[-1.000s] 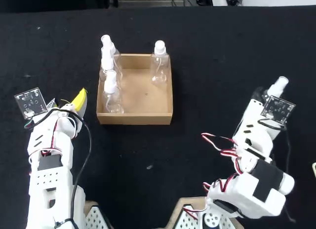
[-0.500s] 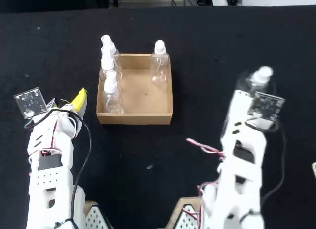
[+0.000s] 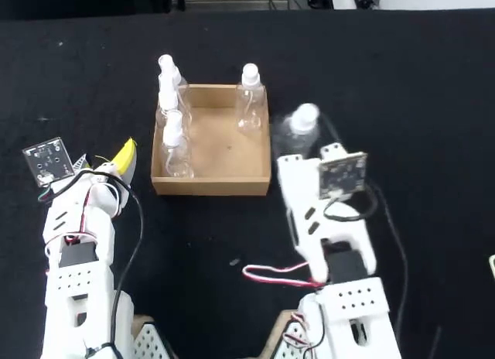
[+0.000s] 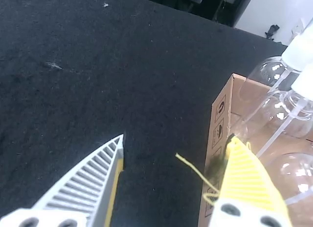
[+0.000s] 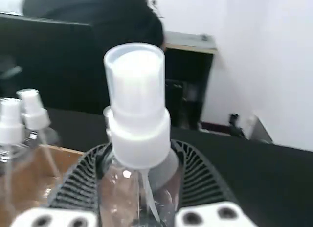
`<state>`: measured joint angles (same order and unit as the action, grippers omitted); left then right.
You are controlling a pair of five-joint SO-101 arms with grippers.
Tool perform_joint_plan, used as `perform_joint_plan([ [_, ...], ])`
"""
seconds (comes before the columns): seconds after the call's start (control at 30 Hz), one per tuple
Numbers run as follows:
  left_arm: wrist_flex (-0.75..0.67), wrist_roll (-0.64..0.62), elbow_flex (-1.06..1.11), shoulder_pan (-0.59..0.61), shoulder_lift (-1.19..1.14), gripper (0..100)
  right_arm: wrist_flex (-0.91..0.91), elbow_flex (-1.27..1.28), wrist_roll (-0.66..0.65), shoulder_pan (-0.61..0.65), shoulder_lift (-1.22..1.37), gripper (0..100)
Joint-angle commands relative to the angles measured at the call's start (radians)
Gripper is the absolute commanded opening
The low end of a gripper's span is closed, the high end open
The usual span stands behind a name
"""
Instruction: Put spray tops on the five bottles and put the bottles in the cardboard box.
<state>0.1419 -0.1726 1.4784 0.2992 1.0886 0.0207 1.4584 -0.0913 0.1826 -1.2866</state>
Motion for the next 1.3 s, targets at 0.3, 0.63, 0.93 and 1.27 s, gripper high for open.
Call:
perform_joint_plan([
  [0.3, -0.021, 0.011, -0.013, 0.004, 0.009, 30, -0.238, -0.257, 0.041, 0.155, 0.469, 1.1],
  [0.63, -0.021, 0.011, -0.012, 0.002, 0.009, 30, -0.236, -0.386, 0.143, 0.149, 0.725, 1.1],
  [0.93, -0.021, 0.011, -0.015, 0.001, 0.009, 30, -0.356, -0.384, 0.141, 0.147, 0.891, 1.1],
  [1.27, -0.021, 0.011, -0.013, 0.001, 0.009, 30, -0.361, -0.383, 0.141, 0.098, 0.951, 1.1],
])
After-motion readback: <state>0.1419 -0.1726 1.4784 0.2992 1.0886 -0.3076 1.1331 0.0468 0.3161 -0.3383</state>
